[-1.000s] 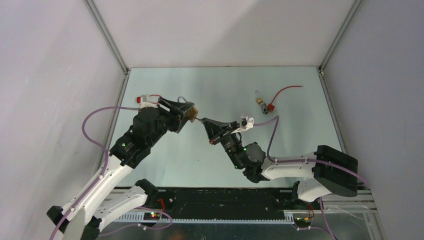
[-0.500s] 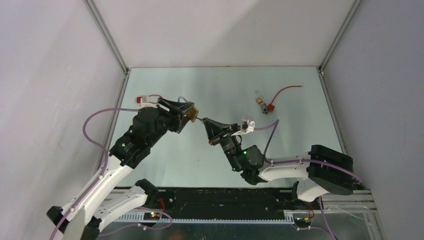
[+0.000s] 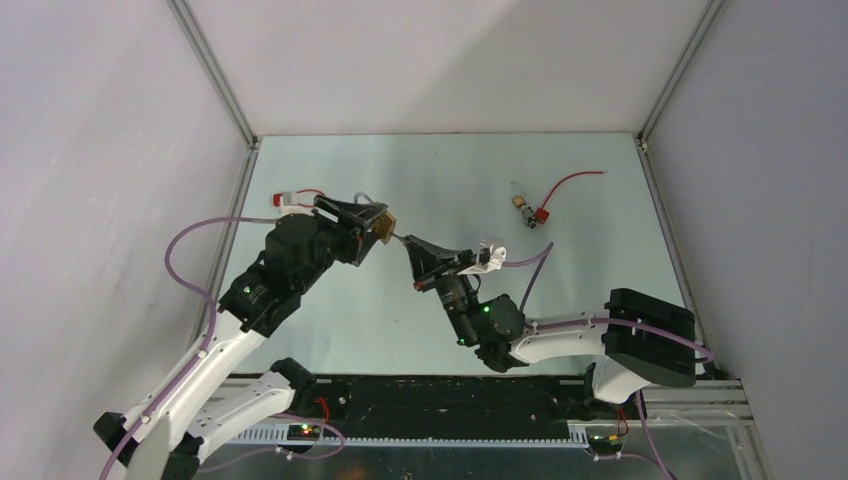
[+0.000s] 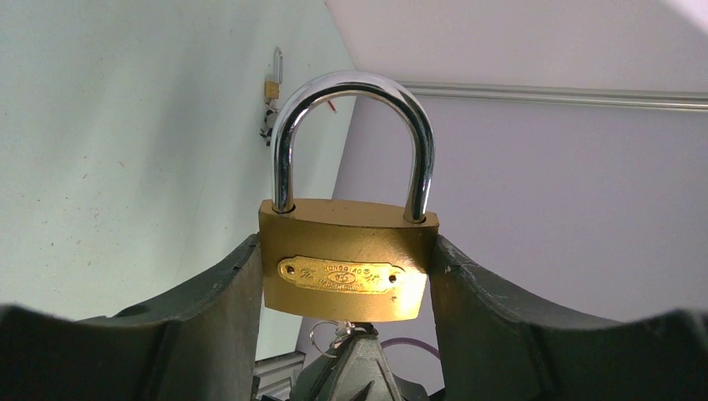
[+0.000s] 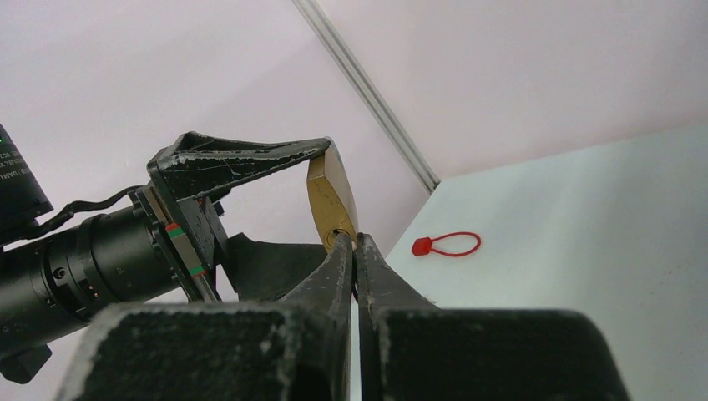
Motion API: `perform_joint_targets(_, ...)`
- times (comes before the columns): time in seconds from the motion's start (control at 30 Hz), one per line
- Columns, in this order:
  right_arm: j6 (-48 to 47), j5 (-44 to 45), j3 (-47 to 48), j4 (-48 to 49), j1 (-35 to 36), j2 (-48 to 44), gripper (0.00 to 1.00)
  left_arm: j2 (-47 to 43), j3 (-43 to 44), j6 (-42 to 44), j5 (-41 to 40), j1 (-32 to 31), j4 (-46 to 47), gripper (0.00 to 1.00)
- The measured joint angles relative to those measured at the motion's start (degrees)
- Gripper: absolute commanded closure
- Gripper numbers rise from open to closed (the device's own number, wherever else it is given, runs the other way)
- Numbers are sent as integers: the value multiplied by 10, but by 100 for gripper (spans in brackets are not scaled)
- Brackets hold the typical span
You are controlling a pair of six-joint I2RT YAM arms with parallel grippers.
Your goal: Unlock with the key
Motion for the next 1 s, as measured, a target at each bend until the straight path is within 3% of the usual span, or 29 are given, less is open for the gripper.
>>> perform_joint_targets(1.0, -40, 11, 3, 5, 7, 0, 100, 0, -7, -16, 1, 0, 4, 100)
